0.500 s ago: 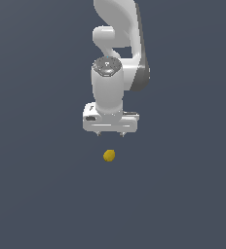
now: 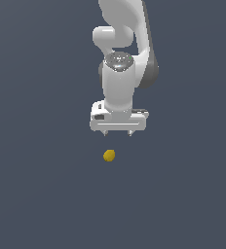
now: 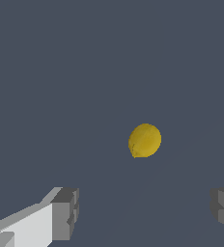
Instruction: Pick up the object and move it to a goal position.
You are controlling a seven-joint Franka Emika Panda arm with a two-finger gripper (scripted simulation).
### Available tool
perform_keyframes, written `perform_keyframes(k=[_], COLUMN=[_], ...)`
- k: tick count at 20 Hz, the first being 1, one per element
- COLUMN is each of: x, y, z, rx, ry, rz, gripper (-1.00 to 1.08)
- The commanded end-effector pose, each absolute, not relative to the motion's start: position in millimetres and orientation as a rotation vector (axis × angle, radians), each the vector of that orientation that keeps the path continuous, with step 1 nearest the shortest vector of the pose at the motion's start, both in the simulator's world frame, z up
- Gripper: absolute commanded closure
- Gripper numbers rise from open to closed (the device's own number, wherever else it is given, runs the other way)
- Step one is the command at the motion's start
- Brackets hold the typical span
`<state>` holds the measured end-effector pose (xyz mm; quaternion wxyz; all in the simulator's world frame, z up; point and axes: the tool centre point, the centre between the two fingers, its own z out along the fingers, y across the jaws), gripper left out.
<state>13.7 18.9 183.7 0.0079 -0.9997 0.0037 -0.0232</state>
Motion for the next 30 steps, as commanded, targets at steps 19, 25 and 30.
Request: perform_keyframes(k=[19, 25, 30], x=[31.4, 35.8, 36.8], y=[-2.2, -13.8, -17.5], z=[119.5, 88.8, 78.6], rx=[-3.134, -3.135, -3.134], ry=[-0.133, -0.193, -0.213], rz=[-0.030, -0.008, 0.000], gripper=[-0.92, -0.92, -0.92])
